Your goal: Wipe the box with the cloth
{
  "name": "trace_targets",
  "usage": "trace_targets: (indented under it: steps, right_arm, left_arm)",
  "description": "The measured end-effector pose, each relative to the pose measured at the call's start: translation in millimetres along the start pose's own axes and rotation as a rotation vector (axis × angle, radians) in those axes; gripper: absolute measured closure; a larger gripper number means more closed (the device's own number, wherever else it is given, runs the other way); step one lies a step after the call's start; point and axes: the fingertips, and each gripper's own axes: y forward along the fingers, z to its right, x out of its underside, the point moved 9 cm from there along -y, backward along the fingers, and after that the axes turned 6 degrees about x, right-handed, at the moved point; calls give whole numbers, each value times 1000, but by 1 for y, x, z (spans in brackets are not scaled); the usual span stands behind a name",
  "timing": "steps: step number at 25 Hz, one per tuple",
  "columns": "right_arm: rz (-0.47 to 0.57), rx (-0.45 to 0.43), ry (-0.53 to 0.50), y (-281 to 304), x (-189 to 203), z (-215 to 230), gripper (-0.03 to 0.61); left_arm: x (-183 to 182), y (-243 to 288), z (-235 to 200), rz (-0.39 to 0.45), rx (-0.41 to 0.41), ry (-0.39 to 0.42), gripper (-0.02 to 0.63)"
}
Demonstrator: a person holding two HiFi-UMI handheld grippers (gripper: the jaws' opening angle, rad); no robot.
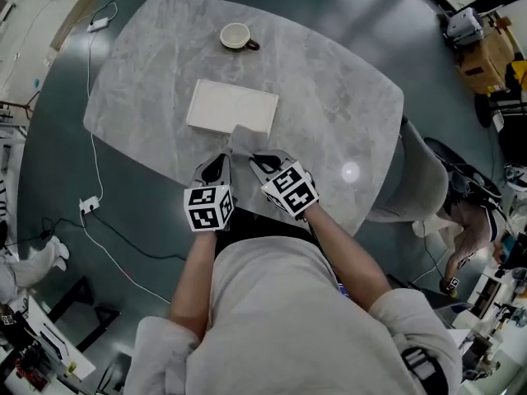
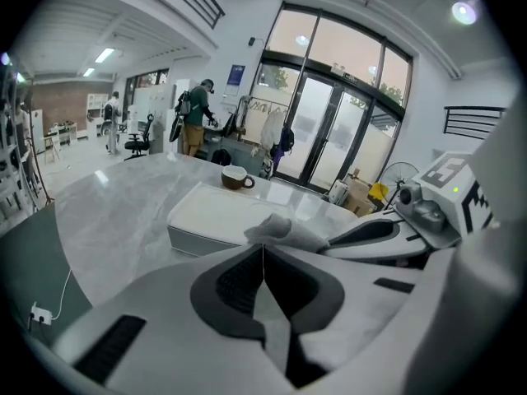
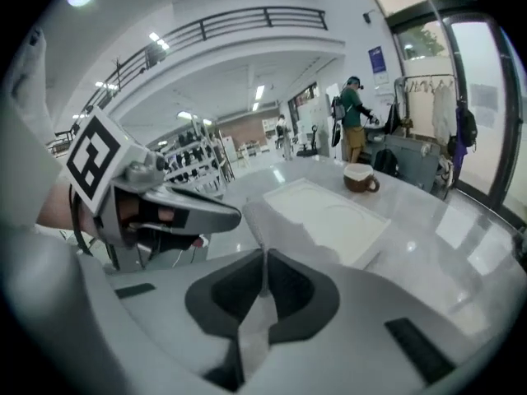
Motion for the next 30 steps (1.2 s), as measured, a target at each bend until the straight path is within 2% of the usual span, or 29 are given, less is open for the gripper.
trace_targets:
  steps: [4, 9, 14, 20, 25, 30]
  right_arm:
    - [202, 70, 3, -43, -4, -1, 545]
    - [365, 153, 67, -93, 8, -3, 543]
    - [416, 202, 73, -108, 7, -24, 543]
    - [464, 266, 97, -129, 7, -36, 543]
    - [519, 362, 63, -159, -1, -55, 543]
    - [592, 458, 45, -199, -18, -81, 543]
  left_arm:
    - [-2, -17, 26, 67, -40, 25, 588]
    - [12, -45, 72, 157, -87, 34, 588]
    - [22, -76, 87, 180, -111, 31, 588]
    - [15, -109, 91, 241, -132, 58, 588]
    - [6, -134, 90, 310, -102, 105, 588]
    - [-7, -182, 96, 401, -73, 155, 588]
